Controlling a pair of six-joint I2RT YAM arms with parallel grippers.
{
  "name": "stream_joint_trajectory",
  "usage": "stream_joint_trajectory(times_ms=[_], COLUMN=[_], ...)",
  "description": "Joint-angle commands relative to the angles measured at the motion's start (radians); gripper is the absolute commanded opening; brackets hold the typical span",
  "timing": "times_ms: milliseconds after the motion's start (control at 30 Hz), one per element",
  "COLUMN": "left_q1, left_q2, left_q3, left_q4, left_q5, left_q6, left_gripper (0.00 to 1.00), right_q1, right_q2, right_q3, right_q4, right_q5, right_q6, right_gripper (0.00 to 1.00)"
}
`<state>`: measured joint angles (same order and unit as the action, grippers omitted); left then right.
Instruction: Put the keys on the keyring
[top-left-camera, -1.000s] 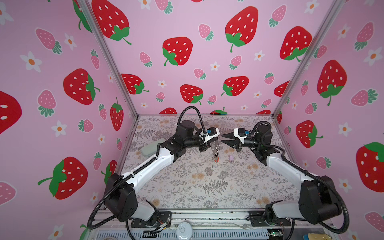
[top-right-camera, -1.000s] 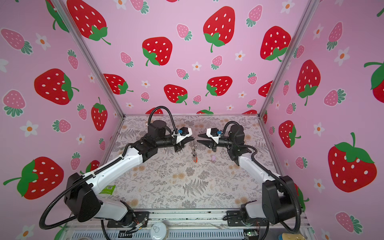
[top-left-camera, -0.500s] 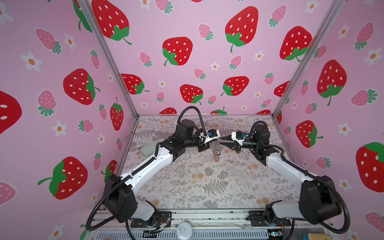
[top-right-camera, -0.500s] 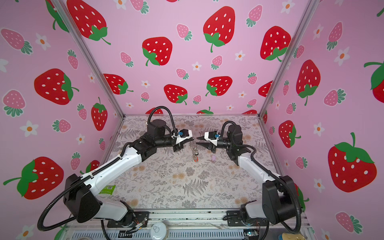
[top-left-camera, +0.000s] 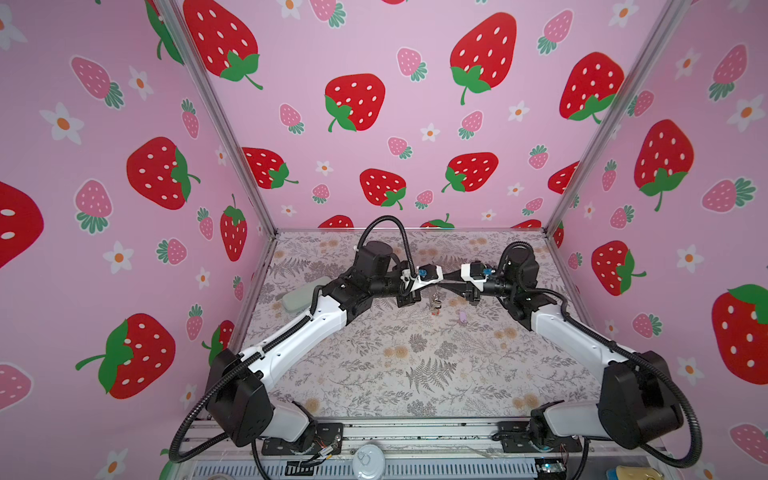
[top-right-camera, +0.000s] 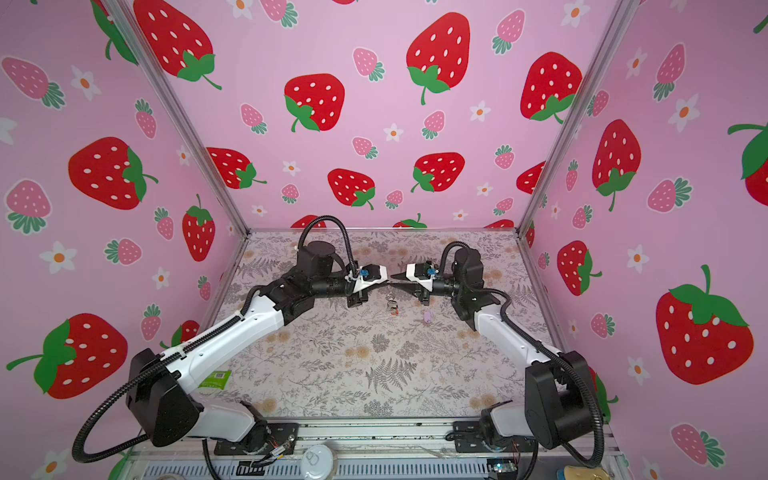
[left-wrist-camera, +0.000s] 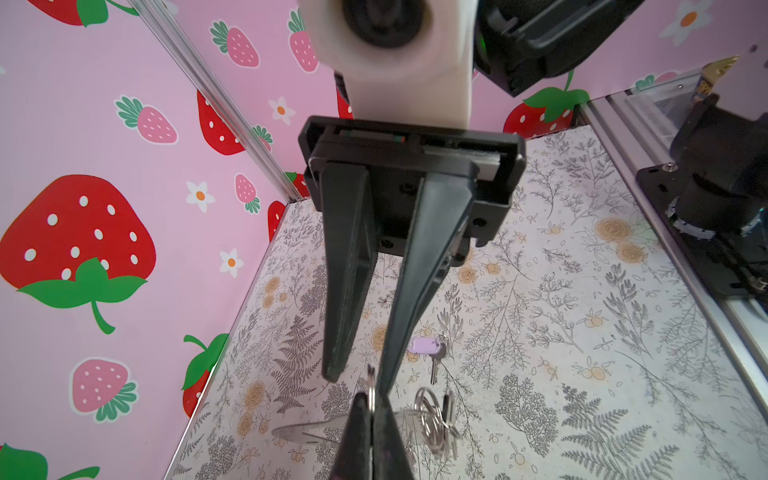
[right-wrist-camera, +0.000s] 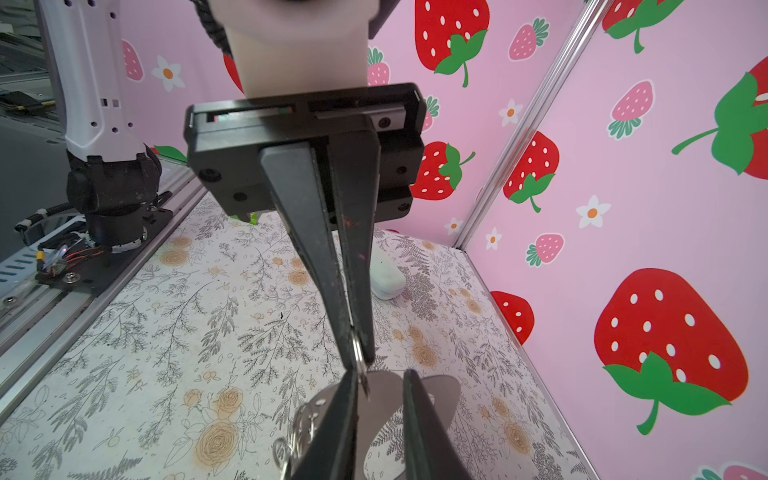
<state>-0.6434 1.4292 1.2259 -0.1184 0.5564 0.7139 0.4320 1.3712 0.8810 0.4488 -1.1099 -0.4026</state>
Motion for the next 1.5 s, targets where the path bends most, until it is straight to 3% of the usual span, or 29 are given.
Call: stream_joint_trajectory(times_ms=[0, 467, 767, 1467], left_q1=[-0.012, -0.017, -0.019, -0.019], left_q2=[-0.039, -0.031, -0.024, -0.009], left_q3=[0.046, 0.050, 0.060, 0.073], left_q4=[0.012, 0.015, 0.013, -0.011], left_q5=[0.006, -0.007, -0.008, -0.021], left_q6=[0.039, 0.053, 0.058, 0.082], left_gripper=[0.01, 0.02, 0.02, 0.02], right_q1=[0.010, 0.010, 0.009, -0.009], right_q2=[-0.011, -0.030, -0.032, -0.039], right_q3=[0.026, 0.033, 0.032, 0.039], right_q4=[-0.032, -0.064, -0.062, -0.052], right_q5=[-0.011, -0.030, -0.030, -0.076], right_q6=[-0.065, -0.119, -0.128, -0.128], right_gripper=[0.19, 0.06, 0.16, 0.16])
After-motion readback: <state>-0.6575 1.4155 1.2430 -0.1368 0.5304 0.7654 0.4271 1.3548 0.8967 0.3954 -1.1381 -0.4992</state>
